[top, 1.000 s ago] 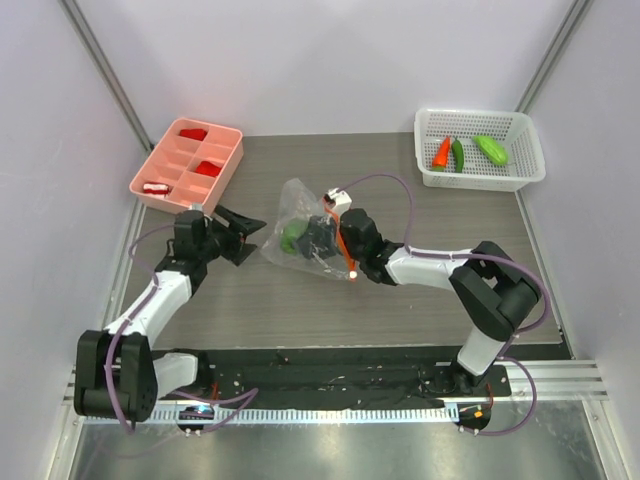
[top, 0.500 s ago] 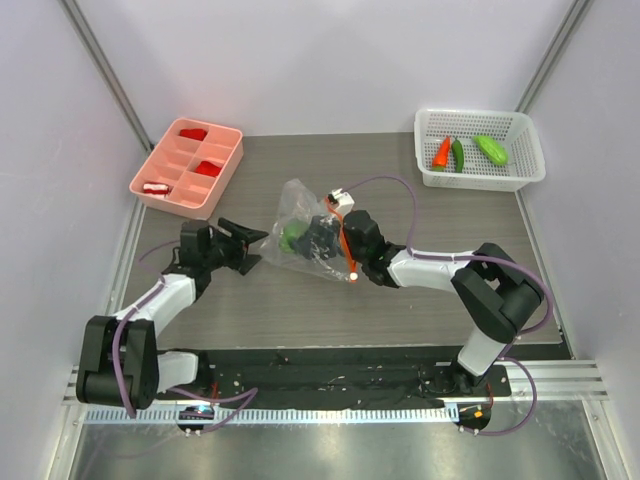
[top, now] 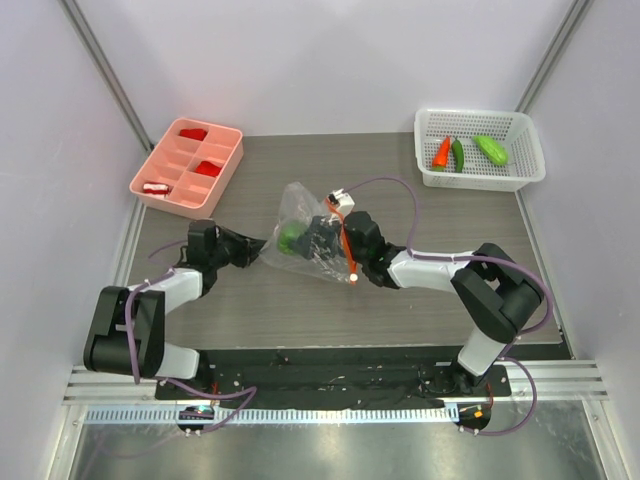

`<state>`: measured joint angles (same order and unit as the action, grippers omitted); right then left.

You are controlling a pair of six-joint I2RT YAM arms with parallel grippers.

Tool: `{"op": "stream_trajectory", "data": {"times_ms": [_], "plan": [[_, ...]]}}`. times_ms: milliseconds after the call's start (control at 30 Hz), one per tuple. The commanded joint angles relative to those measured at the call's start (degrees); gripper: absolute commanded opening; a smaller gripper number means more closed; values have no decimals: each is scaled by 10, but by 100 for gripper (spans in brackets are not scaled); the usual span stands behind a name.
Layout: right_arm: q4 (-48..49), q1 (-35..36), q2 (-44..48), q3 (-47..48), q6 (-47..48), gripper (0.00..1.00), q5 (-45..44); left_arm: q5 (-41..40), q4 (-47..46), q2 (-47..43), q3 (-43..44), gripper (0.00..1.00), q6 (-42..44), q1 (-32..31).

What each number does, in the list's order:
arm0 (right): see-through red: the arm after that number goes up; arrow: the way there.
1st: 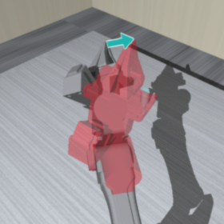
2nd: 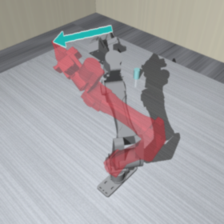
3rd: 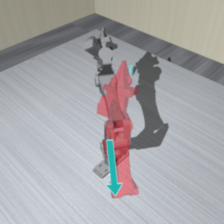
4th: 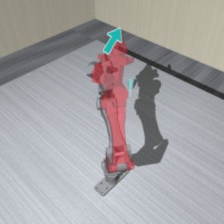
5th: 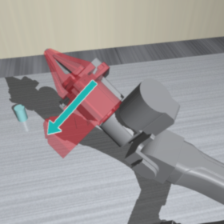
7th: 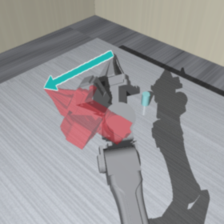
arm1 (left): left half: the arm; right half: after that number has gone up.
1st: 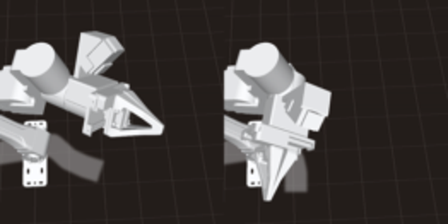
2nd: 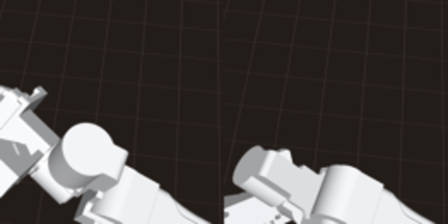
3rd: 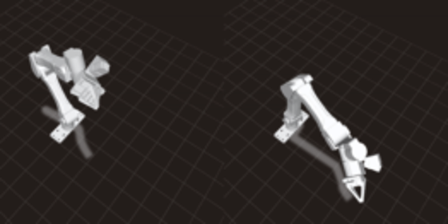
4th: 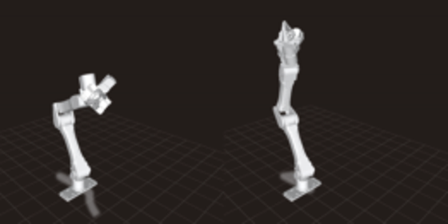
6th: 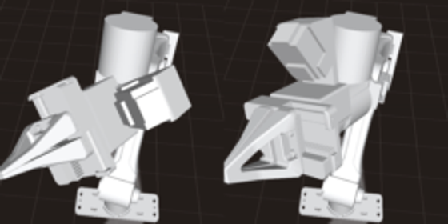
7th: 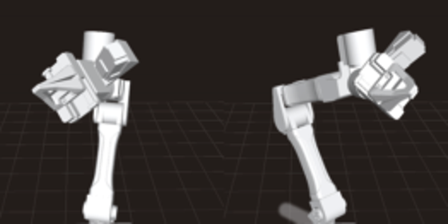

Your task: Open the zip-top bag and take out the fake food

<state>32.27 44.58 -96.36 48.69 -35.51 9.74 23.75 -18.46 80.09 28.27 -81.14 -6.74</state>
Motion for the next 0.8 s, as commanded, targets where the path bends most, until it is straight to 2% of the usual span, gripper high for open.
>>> {"op": "stream_trajectory", "data": {"times_ms": [0, 100, 167, 200, 267, 300, 333, 400, 567, 700, 767], "plan": [[-25, 4, 42, -6, 32, 1, -24, -51, 22, -20, -8, 0, 34, 1], [-31, 2, 59, -16, 38, 1, -34, -27, 37, -29, -1, 1, 50, 1], [-41, 1, 62, -9, 44, 1, -33, -13, 83, -38, 9, 18, 62, 0], [-41, 1, 61, -7, 44, 1, -33, -12, 89, -43, 6, 33, 61, 1], [-43, 2, 62, -4, 46, 1, -37, -18, 102, -69, -1, 51, 56, 1], [-43, 2, 63, -4, 47, 1, -38, -19, 125, -78, -2, 71, 53, 0], [-42, 2, 63, -4, 47, 1, -39, -16, 134, -85, -2, 80, 50, 0], [-41, 2, 63, -3, 47, 1, -41, 4, 144, -97, -3, 89, 33, -1], [-38, 1, 54, 6, 46, 1, -43, 53, 163, -73, -6, 89, -46, -2], [-32, 2, 44, 10, 41, 1, -44, 91, 155, 2, 7, 86, -133, -13], [-26, 2, 37, 11, 39, 1, -43, 118, 143, 29, 21, 83, -147, -20]]}}
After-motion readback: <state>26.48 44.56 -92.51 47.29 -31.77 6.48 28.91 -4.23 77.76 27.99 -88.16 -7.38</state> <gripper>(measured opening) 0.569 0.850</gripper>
